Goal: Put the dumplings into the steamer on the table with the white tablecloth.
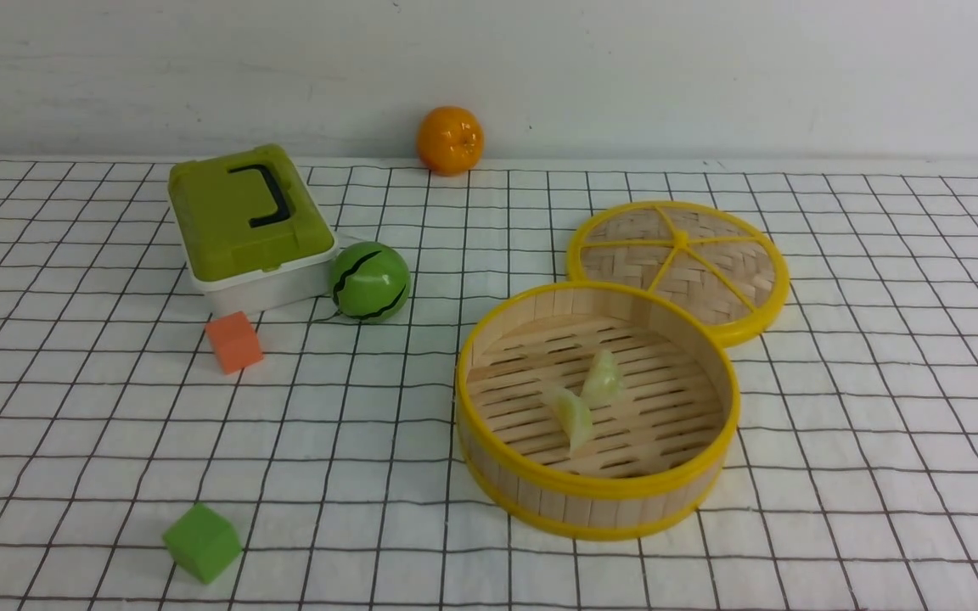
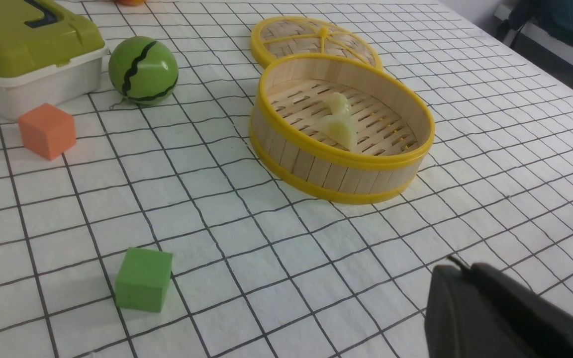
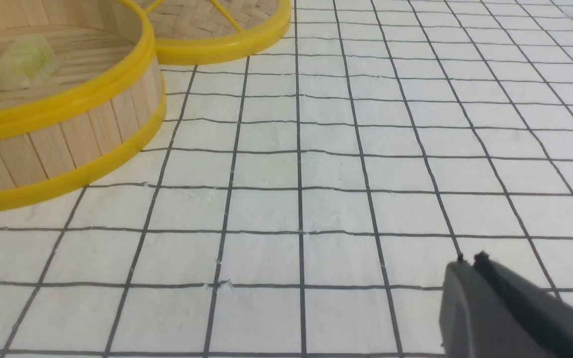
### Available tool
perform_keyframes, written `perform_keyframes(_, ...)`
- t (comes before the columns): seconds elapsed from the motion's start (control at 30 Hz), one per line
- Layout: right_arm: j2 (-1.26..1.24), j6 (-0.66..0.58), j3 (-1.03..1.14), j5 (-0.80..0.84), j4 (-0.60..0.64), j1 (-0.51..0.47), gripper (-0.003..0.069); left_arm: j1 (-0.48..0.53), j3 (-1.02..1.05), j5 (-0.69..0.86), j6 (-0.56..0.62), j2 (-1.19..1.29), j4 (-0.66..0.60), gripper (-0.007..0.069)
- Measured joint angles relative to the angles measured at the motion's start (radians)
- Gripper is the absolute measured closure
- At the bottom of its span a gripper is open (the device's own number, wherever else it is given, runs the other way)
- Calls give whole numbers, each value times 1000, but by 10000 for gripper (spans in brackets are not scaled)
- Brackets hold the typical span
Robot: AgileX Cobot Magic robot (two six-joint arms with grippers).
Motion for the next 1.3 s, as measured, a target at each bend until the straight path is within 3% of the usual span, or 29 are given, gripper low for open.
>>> perform_keyframes(1.3, 0, 0, 0, 3, 3, 0, 626, 1, 8, -32, 0, 0, 7, 588)
